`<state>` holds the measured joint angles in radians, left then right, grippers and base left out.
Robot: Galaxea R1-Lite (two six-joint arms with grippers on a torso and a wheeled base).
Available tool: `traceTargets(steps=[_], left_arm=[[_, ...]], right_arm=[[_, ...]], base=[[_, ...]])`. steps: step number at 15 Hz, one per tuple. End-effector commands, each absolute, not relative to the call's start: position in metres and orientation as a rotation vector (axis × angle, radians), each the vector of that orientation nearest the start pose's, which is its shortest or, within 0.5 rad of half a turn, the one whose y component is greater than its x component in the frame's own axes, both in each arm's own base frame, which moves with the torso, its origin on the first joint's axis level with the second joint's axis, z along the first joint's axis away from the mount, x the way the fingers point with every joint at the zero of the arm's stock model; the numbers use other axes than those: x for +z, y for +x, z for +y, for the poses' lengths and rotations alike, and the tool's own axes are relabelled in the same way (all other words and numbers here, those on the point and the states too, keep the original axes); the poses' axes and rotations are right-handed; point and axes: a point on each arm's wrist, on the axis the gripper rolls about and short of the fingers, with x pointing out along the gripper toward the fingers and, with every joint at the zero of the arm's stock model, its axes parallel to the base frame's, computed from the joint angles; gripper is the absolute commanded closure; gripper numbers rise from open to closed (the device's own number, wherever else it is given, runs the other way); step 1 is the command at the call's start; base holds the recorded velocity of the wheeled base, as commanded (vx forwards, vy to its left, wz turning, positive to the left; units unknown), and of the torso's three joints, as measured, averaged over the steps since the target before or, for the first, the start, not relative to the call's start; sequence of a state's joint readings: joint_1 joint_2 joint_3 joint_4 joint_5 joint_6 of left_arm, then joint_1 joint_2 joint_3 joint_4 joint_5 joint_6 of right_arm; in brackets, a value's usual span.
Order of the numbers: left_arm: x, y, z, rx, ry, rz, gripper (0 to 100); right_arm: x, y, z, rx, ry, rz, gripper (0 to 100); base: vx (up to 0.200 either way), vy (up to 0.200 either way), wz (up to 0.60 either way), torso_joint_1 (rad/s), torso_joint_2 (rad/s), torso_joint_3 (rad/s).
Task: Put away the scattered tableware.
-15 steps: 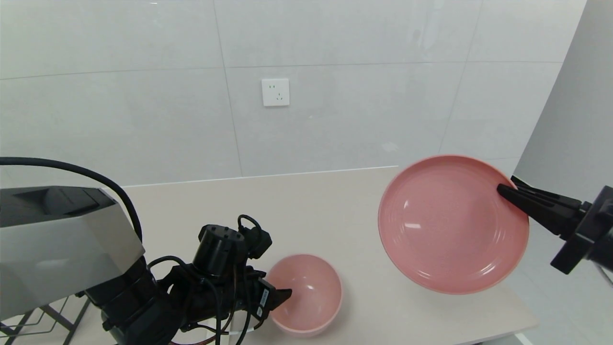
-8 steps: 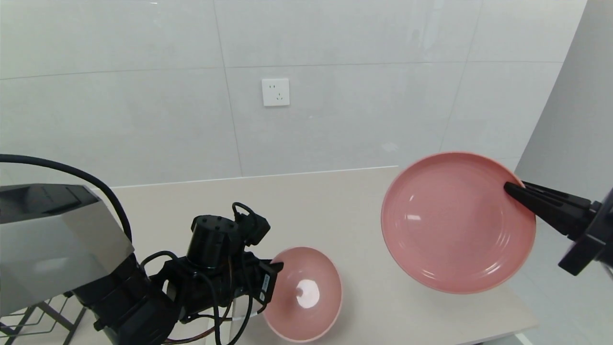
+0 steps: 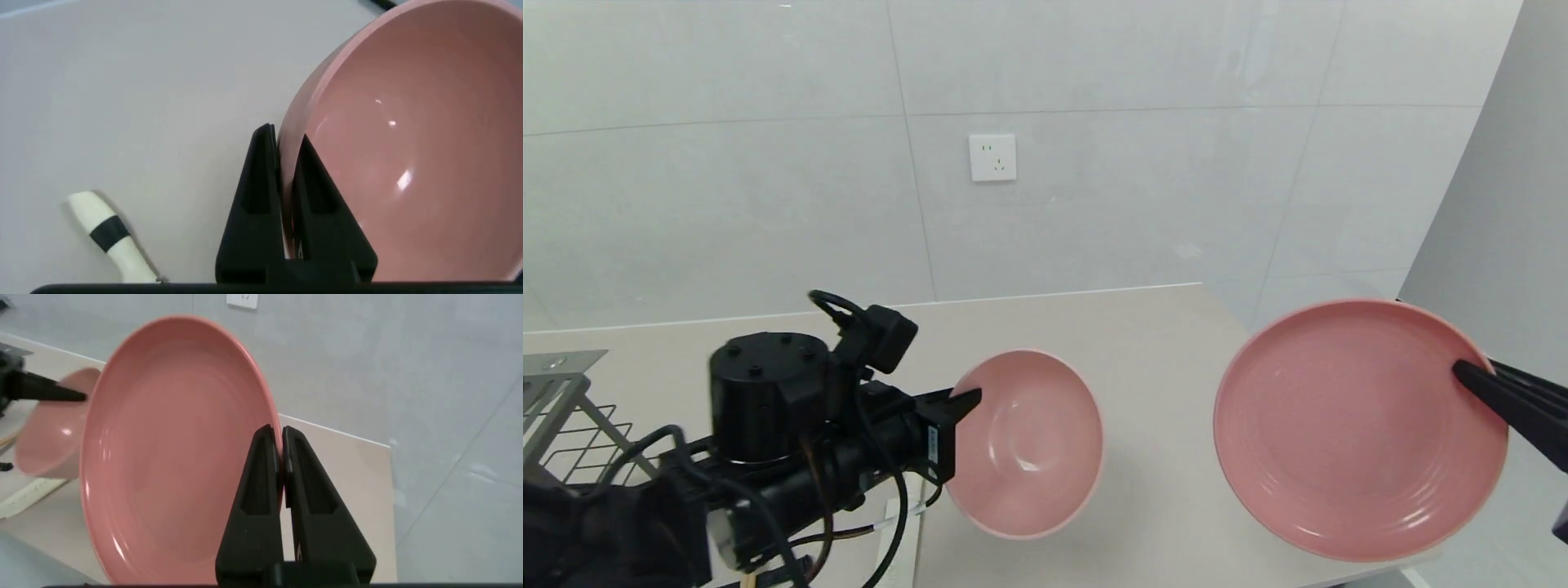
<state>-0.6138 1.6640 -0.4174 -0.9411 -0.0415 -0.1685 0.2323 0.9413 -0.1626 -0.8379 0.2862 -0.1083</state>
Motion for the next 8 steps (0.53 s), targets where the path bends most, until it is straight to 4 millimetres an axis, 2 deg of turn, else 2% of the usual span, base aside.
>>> traceTargets(steps=[1,2,3,4,5,8], left_arm=[[0.164,0.139,-0.087,-0.569,-0.176,0.153,100],[0.166,0.13,-0.075,-0.54,-0.185,0.123,100],[0.165,0.108,-0.047,-0.43,-0.2,0.042,100],[0.163,0.101,-0.039,-0.393,-0.2,0.021,100],[0.162,0.08,-0.025,-0.337,-0.209,-0.054,100],[0.153,0.045,-0.013,-0.308,-0.215,-0.137,100]], right_arm=[[0.176,0.054,0.015,0.425,-0.12,-0.245,100],[0.176,0.049,0.013,0.403,-0.124,-0.266,100],[0.172,0.04,0.009,0.333,-0.136,-0.279,100],[0.171,0.038,0.008,0.309,-0.139,-0.273,100],[0.165,0.036,0.006,0.263,-0.141,-0.227,100],[0.154,0.037,0.005,0.247,-0.137,-0.166,100]], base=[[0.0,0.0,0.0,0.0,0.0,0.0],[0.0,0.0,0.0,0.0,0.0,0.0],[0.0,0.0,0.0,0.0,0.0,0.0],[0.0,0.0,0.0,0.0,0.0,0.0],[0.0,0.0,0.0,0.0,0.0,0.0],[0.0,0.0,0.0,0.0,0.0,0.0]])
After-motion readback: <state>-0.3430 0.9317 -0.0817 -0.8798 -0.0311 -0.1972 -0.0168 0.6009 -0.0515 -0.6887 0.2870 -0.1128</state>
